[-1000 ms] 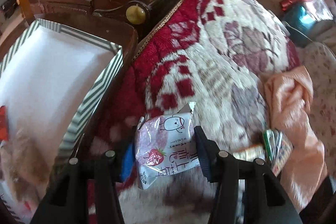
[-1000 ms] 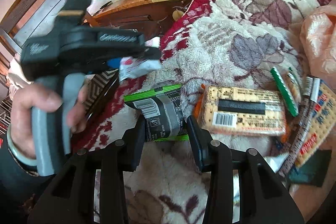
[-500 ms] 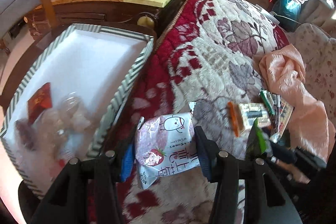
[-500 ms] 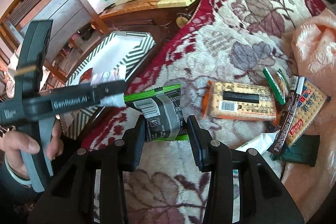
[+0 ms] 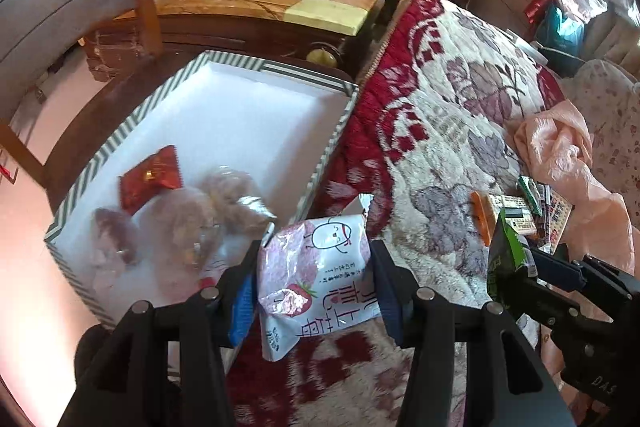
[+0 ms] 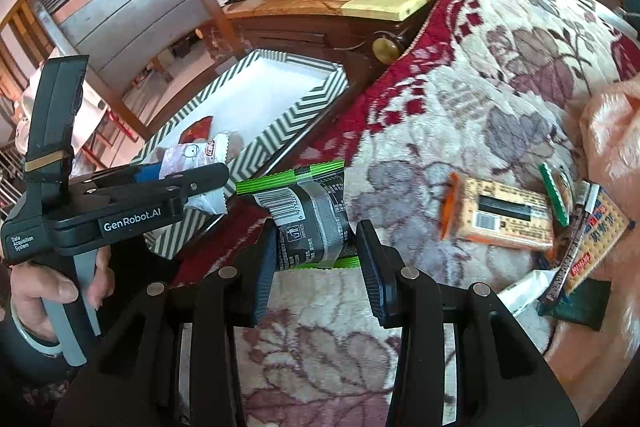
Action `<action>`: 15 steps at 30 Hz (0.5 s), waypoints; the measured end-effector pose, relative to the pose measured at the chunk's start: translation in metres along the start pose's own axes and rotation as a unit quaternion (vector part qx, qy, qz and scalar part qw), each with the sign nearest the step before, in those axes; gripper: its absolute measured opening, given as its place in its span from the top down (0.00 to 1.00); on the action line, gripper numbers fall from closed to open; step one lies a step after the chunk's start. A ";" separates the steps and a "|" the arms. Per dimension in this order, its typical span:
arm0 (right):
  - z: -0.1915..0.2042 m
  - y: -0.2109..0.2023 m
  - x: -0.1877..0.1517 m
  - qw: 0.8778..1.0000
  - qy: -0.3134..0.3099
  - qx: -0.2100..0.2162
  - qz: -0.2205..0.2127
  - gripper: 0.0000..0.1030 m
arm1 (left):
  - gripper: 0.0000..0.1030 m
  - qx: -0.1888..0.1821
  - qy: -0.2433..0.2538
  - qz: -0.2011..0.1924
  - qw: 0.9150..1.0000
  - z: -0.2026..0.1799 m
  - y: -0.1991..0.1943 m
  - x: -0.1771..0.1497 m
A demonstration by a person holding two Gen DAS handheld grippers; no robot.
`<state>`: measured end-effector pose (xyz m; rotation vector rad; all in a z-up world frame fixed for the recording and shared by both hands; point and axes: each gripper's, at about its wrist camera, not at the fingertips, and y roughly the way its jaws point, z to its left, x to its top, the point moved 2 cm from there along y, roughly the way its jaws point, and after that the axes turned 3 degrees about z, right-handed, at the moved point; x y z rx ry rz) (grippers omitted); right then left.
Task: Organize snacks
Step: 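Carry the strawberry packet and black-green snack bar in both grippers over the white box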
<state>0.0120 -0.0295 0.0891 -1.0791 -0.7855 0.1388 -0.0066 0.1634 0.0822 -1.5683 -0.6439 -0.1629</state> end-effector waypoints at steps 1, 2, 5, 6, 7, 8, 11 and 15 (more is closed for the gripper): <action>0.005 0.001 0.001 1.000 -0.004 0.000 0.002 0.63 | 0.47 0.002 -0.002 -0.002 1.000 0.003 -0.001 0.000; 0.007 0.002 0.002 1.000 -0.007 0.001 0.003 0.63 | 0.47 0.003 -0.004 -0.004 1.000 0.006 -0.002 0.000; 0.016 0.004 0.005 1.000 -0.016 0.002 0.007 0.63 | 0.47 0.006 -0.014 -0.006 1.000 0.018 -0.005 0.000; 0.021 0.005 0.006 1.000 -0.021 0.003 0.009 0.63 | 0.47 0.008 -0.018 -0.007 1.000 0.022 -0.006 0.000; 0.024 0.006 0.007 1.000 -0.024 0.003 0.010 0.63 | 0.47 0.009 -0.021 -0.008 1.000 0.026 -0.007 0.000; 0.027 0.007 0.008 1.000 -0.027 0.003 0.011 0.63 | 0.47 0.010 -0.024 -0.009 1.000 0.030 -0.008 0.000; 0.038 0.012 0.012 0.999 -0.038 0.005 0.015 0.63 | 0.47 0.014 -0.032 -0.012 0.999 0.040 -0.010 -0.001; 0.051 0.017 0.020 0.998 -0.052 0.008 0.019 0.63 | 0.47 0.018 -0.045 -0.012 0.999 0.054 -0.011 0.000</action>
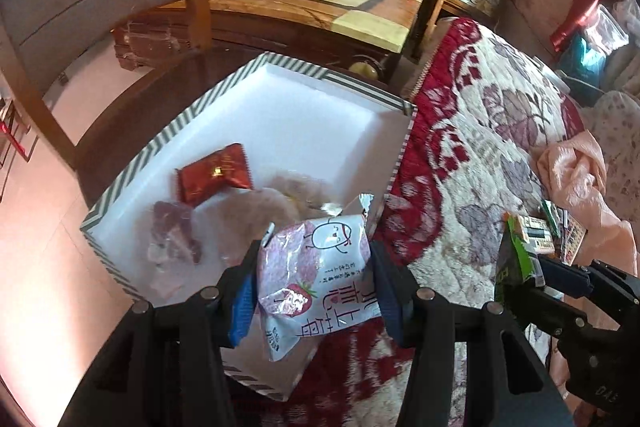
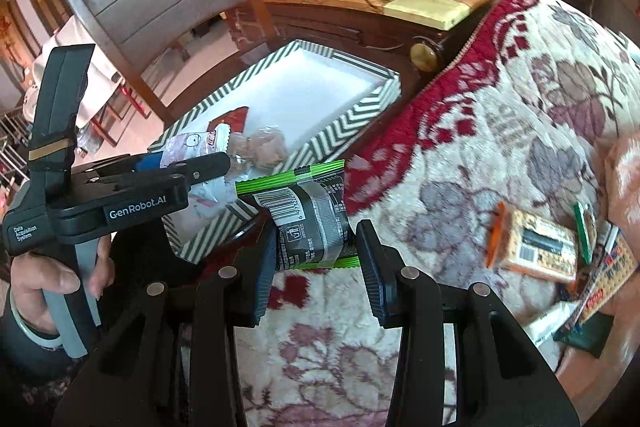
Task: Organize snacks
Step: 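Carry the strawberry packet and black-green snack bar in both grippers over the white box, then open both grippers above the white box to drop the two packets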
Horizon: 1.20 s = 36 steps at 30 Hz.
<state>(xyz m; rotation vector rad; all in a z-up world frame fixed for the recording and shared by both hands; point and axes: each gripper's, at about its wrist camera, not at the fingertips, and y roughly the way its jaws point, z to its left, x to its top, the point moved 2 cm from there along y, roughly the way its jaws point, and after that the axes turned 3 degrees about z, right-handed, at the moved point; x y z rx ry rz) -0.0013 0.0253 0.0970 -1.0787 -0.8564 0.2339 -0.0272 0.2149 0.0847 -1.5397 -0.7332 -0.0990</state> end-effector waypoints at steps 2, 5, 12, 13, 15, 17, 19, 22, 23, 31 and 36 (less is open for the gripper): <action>0.006 0.003 0.005 1.000 -0.007 0.001 0.002 0.63 | 0.47 0.002 -0.008 0.001 1.000 0.008 0.001 0.000; 0.016 0.008 0.012 1.000 -0.019 0.002 0.006 0.63 | 0.47 0.006 -0.019 0.001 1.000 0.019 0.002 0.001; 0.035 0.020 0.030 0.999 -0.041 0.006 0.015 0.63 | 0.47 0.012 -0.043 0.003 0.999 0.044 0.005 0.002; 0.038 0.022 0.033 0.999 -0.045 0.007 0.016 0.63 | 0.47 0.012 -0.046 0.003 0.999 0.047 0.006 0.001; 0.044 0.028 0.040 0.998 -0.054 0.008 0.018 0.63 | 0.47 0.013 -0.051 0.005 0.999 0.052 0.008 0.001; 0.050 0.033 0.047 0.998 -0.061 0.008 0.019 0.63 | 0.47 0.015 -0.056 0.007 0.998 0.057 0.010 0.000; 0.055 0.039 0.053 0.997 -0.069 0.008 0.024 0.63 | 0.47 0.014 -0.063 0.011 0.998 0.062 0.013 -0.001; 0.055 0.043 0.054 0.997 -0.070 0.005 0.025 0.63 | 0.47 0.013 -0.067 0.015 0.998 0.067 0.015 -0.003; 0.052 0.042 0.052 0.998 -0.064 0.008 0.024 0.63 | 0.47 0.013 -0.069 0.015 0.997 0.068 0.016 -0.003; 0.048 0.071 0.013 0.993 -0.087 0.023 0.082 0.39 | 0.47 0.010 -0.075 0.022 0.997 0.070 0.023 -0.004; 0.060 0.107 0.000 0.983 -0.133 0.018 0.125 0.39 | 0.47 0.009 -0.076 0.023 0.997 0.068 0.023 -0.003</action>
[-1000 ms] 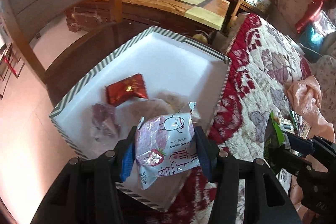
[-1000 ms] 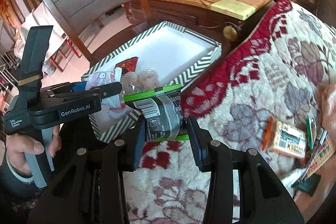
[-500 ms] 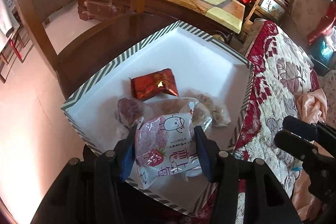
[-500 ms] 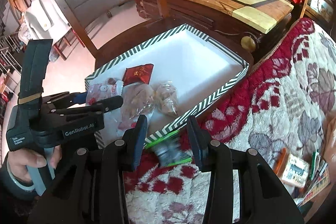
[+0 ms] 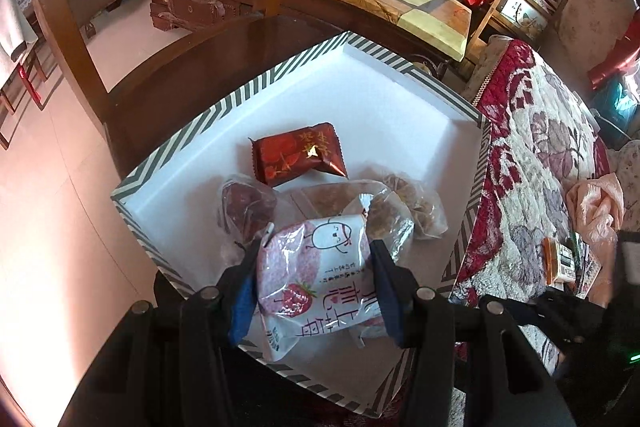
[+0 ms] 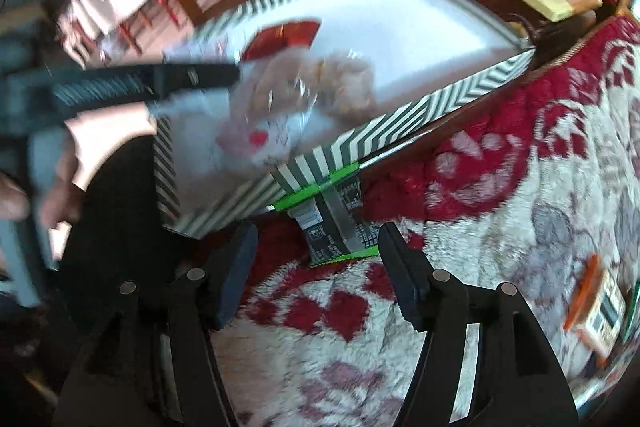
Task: Organize snacks
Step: 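Open both grippers above the white box to drop the two packets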
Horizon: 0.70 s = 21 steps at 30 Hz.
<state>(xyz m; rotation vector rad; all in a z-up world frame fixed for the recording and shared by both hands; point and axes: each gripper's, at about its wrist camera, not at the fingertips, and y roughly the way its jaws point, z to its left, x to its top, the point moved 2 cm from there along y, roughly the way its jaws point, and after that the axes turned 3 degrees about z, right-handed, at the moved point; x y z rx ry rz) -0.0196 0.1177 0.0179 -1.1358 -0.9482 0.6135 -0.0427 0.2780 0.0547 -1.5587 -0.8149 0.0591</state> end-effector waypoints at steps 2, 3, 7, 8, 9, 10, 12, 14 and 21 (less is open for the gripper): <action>-0.001 0.013 0.001 1.000 -0.007 -0.015 0.009 0.39 | 0.47 0.000 0.002 0.002 1.000 -0.001 0.001 -0.001; -0.004 0.019 0.003 1.000 -0.003 -0.019 0.009 0.39 | 0.47 0.000 0.003 0.002 1.000 -0.002 0.001 -0.001; -0.019 0.016 0.000 0.999 0.035 -0.009 -0.001 0.61 | 0.47 0.000 0.001 0.002 1.000 -0.001 0.001 -0.002; -0.021 0.011 -0.002 0.999 0.038 -0.005 -0.006 0.63 | 0.47 0.000 -0.001 0.002 1.000 0.000 0.000 -0.001; -0.023 0.005 -0.004 0.999 0.040 -0.008 -0.010 0.63 | 0.47 0.000 -0.003 0.001 1.000 0.001 0.000 -0.001; -0.025 -0.002 -0.006 0.999 0.042 -0.015 -0.015 0.64 | 0.47 -0.001 -0.004 0.000 1.000 0.001 0.000 0.000; -0.027 -0.016 -0.006 0.998 0.045 -0.022 -0.028 0.64 | 0.47 -0.001 -0.005 -0.002 1.000 0.002 -0.002 0.000; -0.026 -0.032 -0.004 0.997 0.047 -0.022 -0.049 0.64 | 0.47 0.001 -0.004 -0.005 1.000 0.002 -0.003 0.000; -0.009 -0.058 0.032 0.996 0.020 -0.026 -0.085 0.64 | 0.47 0.010 -0.005 -0.015 1.000 0.008 -0.007 0.005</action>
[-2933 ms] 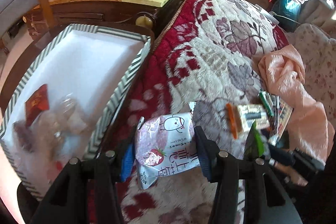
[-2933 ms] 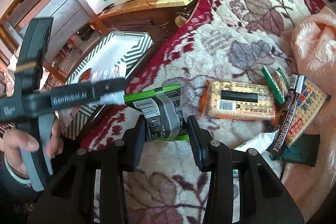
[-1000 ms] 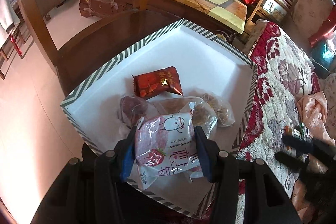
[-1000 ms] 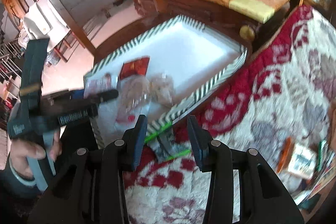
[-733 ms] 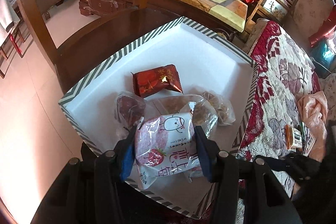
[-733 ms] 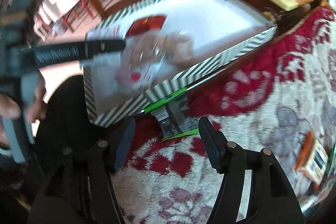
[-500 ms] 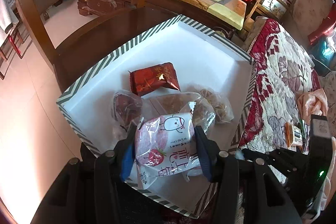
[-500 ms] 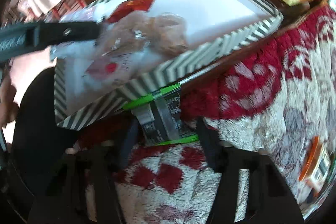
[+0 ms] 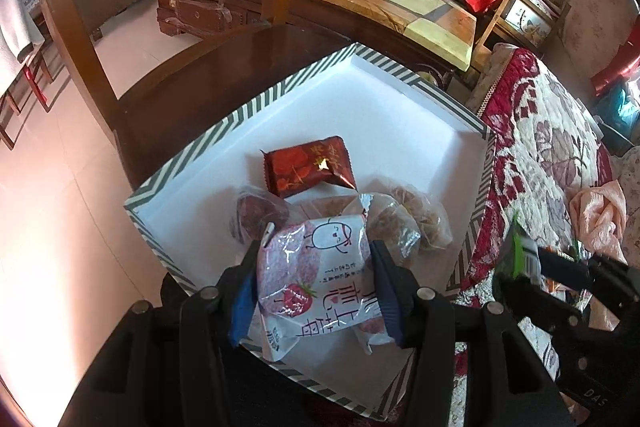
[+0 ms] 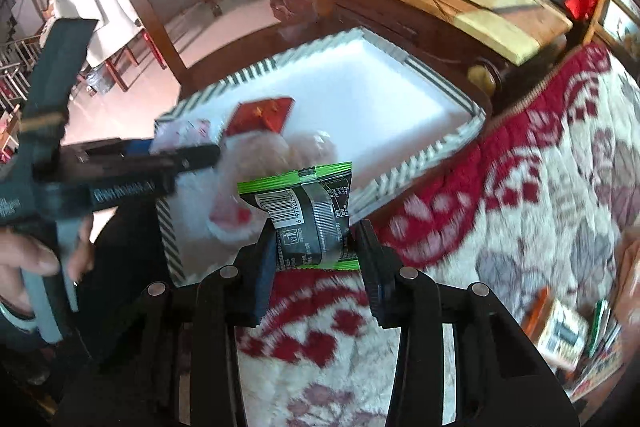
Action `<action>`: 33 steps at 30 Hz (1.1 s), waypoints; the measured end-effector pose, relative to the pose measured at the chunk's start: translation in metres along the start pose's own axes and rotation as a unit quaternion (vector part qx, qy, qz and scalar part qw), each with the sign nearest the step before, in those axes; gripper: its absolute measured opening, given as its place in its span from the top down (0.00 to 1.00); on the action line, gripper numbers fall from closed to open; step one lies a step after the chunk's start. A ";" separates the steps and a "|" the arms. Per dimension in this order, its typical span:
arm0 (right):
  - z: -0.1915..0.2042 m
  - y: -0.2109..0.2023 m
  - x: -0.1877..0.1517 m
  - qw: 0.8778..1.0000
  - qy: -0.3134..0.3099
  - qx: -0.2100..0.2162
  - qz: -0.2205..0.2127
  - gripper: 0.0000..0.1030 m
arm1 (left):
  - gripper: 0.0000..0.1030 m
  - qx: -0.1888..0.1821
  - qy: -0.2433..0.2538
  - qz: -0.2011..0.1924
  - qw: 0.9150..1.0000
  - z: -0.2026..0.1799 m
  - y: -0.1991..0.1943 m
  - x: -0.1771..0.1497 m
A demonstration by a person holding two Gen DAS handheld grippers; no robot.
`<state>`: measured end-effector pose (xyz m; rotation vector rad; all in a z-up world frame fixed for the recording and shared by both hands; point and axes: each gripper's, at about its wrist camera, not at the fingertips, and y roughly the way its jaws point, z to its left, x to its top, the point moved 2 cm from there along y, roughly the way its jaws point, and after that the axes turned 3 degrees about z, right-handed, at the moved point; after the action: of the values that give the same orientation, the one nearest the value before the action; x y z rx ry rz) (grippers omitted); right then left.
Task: Organize snacks
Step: 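Open both grippers above the white box to drop the two packets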
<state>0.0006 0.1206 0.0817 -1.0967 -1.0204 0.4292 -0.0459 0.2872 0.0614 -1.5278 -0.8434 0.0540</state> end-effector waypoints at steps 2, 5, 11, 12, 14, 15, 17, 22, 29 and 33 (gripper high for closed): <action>0.005 0.004 0.007 1.000 -0.009 -0.004 -0.003 0.64 | 0.47 0.004 0.000 -0.002 1.000 0.001 0.000 0.001; 0.015 0.015 0.017 1.000 -0.016 -0.002 0.000 0.64 | 0.47 0.007 -0.002 -0.003 1.000 0.005 0.001 0.003; 0.018 0.037 0.032 1.000 -0.015 -0.004 0.012 0.64 | 0.47 0.011 -0.007 -0.003 1.000 0.010 0.005 0.006; 0.019 0.040 0.034 1.000 -0.016 -0.006 0.014 0.64 | 0.47 0.011 -0.008 -0.002 1.000 0.011 0.006 0.006; 0.019 0.046 0.039 1.000 -0.017 -0.008 0.019 0.64 | 0.47 0.011 -0.011 -0.001 1.000 0.012 0.008 0.007; 0.019 0.050 0.041 1.000 -0.016 -0.009 0.021 0.64 | 0.47 0.011 -0.012 -0.001 1.000 0.013 0.008 0.007; 0.020 0.056 0.045 1.000 -0.014 -0.010 0.023 0.64 | 0.47 0.012 -0.013 0.000 1.000 0.014 0.010 0.008; 0.019 0.066 0.052 1.000 0.005 -0.003 0.021 0.62 | 0.45 0.018 -0.022 0.001 1.000 0.018 0.013 0.008; 0.014 0.047 0.045 0.999 0.038 0.019 -0.010 0.45 | 0.31 0.025 -0.031 0.007 0.999 0.019 0.012 0.006; 0.007 0.029 0.037 0.998 0.059 0.023 -0.026 0.45 | 0.26 0.032 -0.029 -0.004 0.999 0.016 0.004 0.006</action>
<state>0.0188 0.1640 0.0740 -1.0398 -0.9295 0.3406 -0.0481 0.3038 0.0577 -1.4681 -0.8854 0.1198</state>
